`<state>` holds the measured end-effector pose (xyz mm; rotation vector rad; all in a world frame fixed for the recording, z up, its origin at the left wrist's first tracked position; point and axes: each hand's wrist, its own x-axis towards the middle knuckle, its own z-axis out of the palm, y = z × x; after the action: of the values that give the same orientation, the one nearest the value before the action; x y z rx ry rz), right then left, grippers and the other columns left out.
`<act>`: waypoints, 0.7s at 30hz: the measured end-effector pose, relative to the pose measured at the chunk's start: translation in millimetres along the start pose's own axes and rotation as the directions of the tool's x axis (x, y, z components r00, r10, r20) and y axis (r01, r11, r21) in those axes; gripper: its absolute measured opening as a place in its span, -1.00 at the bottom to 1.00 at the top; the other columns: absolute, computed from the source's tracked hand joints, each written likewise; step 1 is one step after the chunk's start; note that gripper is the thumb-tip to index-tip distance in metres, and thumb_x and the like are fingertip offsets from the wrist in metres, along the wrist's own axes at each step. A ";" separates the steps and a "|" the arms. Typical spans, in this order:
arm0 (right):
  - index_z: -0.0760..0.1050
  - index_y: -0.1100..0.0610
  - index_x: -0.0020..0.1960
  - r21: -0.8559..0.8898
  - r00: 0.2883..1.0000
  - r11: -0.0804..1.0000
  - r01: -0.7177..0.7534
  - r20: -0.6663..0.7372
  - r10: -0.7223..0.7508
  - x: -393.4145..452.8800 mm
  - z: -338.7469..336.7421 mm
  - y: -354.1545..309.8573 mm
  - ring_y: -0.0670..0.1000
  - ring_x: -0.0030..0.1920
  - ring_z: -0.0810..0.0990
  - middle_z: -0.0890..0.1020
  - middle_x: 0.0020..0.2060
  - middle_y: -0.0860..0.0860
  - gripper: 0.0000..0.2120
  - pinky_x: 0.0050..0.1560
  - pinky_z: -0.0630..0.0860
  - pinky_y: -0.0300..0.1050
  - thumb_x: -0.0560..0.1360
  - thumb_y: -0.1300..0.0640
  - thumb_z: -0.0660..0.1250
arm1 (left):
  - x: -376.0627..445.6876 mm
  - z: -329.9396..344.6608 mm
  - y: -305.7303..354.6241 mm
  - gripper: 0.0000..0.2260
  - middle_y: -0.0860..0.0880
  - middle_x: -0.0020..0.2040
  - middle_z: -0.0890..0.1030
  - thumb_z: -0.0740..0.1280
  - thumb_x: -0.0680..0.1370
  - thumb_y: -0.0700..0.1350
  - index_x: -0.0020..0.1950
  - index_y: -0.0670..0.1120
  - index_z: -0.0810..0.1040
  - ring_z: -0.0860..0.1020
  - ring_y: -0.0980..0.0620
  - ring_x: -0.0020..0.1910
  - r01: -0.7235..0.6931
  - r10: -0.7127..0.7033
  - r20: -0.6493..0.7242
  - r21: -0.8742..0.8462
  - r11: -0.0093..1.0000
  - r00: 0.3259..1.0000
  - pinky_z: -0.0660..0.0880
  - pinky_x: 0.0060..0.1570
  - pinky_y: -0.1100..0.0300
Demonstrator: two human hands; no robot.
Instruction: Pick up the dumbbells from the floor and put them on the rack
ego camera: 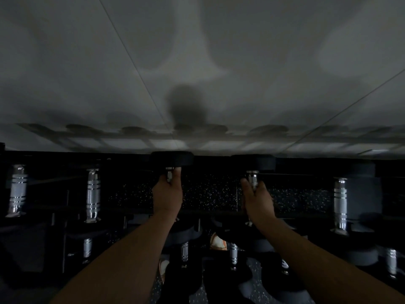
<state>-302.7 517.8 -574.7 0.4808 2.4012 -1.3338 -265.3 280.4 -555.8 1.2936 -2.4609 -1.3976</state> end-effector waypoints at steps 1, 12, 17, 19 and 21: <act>0.42 0.02 -0.10 -0.009 1.000 1.000 -0.004 0.011 0.005 0.2 -0.2 0.3 0.01 -0.35 0.63 0.62 -0.32 0.01 -0.61 -0.38 0.46 -0.20 0.48 -0.32 0.23 | -0.6 0.0 -0.3 -0.27 -0.23 -0.21 0.63 0.04 0.37 0.59 -0.06 -0.06 0.52 0.64 -0.27 -0.28 -0.007 0.007 0.003 0.004 1.000 1.000 0.63 -0.28 -0.18; 0.31 0.17 0.11 -0.122 0.999 0.991 -0.052 0.009 0.054 -23.4 -6.5 -26.2 0.31 0.06 0.56 0.57 0.08 0.28 -0.57 -0.10 0.36 -0.04 0.56 -0.20 0.20 | -9.2 -16.0 6.7 -0.30 -0.25 -0.12 0.64 0.05 0.47 0.49 0.14 -0.13 0.47 0.65 -0.27 -0.23 -0.007 -0.001 0.148 0.054 0.998 0.989 0.63 -0.18 -0.16; 0.20 0.23 0.45 -0.260 0.999 0.965 -0.045 -0.040 0.036 -62.6 -1.4 -41.9 0.35 0.28 0.41 0.35 0.35 0.31 -0.39 0.21 0.39 0.13 0.57 -0.09 0.27 | -29.2 -47.3 -0.4 -0.56 0.03 -0.31 0.60 0.10 0.57 0.34 -0.08 -0.01 0.51 0.60 0.12 -0.42 -0.135 0.126 0.180 0.036 0.990 0.976 0.45 -0.47 0.22; 0.16 0.20 0.49 -0.254 0.997 0.967 -0.030 -0.080 0.010 -85.2 -1.0 -47.8 0.34 0.33 0.37 0.31 0.40 0.29 -0.36 0.27 0.36 0.14 0.56 -0.08 0.28 | -41.4 -67.5 -3.7 -0.70 0.09 -0.34 0.56 0.17 0.61 0.20 -0.17 0.05 0.49 0.57 0.26 -0.44 -0.194 0.195 0.177 -0.020 0.981 0.965 0.34 -0.55 0.43; 0.21 0.19 0.50 -0.271 0.995 0.962 0.033 -0.084 -0.058 -107.9 3.2 -52.4 0.32 0.35 0.35 0.30 0.43 0.27 -0.39 0.32 0.34 0.15 0.57 -0.07 0.27 | -46.4 -88.0 -14.4 -0.71 0.11 -0.31 0.50 0.18 0.64 0.10 -0.21 0.01 0.47 0.50 0.20 -0.40 -0.291 0.289 0.181 -0.018 0.957 0.940 0.31 -0.43 0.35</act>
<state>-231.0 475.7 -488.3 0.4203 2.6321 -0.9980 -190.8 246.5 -497.5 0.7886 -2.6377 -1.4841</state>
